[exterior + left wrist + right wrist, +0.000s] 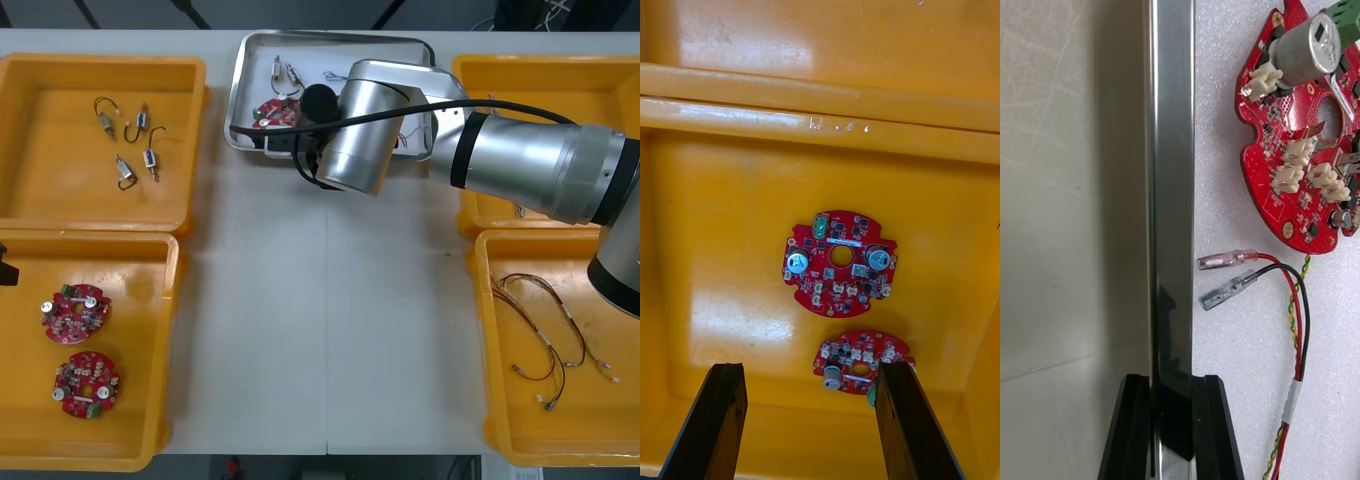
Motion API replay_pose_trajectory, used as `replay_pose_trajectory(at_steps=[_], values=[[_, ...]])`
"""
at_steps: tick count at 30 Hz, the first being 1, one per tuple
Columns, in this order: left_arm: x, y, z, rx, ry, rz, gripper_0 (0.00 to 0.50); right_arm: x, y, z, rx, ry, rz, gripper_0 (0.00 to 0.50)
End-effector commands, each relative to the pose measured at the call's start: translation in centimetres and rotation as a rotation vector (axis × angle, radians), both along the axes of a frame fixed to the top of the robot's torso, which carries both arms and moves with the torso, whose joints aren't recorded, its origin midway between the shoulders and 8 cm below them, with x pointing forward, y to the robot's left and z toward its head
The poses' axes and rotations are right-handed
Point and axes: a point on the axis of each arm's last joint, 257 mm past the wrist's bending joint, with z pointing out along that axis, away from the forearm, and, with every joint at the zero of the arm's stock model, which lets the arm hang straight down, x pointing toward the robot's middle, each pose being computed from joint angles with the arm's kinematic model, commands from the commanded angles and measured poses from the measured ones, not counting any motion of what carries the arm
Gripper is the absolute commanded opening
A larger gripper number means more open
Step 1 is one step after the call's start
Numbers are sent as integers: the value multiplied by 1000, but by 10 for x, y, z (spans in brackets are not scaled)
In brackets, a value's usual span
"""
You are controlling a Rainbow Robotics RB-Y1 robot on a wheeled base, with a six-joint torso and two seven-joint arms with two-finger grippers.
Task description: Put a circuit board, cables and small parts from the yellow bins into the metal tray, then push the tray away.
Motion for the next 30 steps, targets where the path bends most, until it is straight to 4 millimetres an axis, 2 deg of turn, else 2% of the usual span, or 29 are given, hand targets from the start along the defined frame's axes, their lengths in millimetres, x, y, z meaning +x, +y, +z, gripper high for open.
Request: replay_pose_trajectory(at_steps=[1,9,10,11,12,13,15,17,22,30], values=[[0,13,12,72,-9,-54,500,10,37,49,38,-82,82,0],[0,13,12,72,-9,-54,500,11,38,49,30,-88,97,2],[0,13,12,72,-9,-54,500,10,38,49,29,-87,98,34],[0,13,12,72,-9,-54,500,10,38,49,30,-84,99,118],[0,13,12,72,-9,-54,500,10,39,49,29,-85,101,172],[0,13,12,72,-9,-54,500,9,40,49,27,-84,104,278],[0,13,12,72,-9,-54,500,7,41,49,23,-84,109,430],[0,13,12,72,-9,-54,500,4,41,46,24,-69,103,500],[0,13,12,72,-9,-54,500,-4,37,47,25,-27,68,500],[0,13,12,72,-9,-54,500,-35,29,78,12,39,-7,500]])
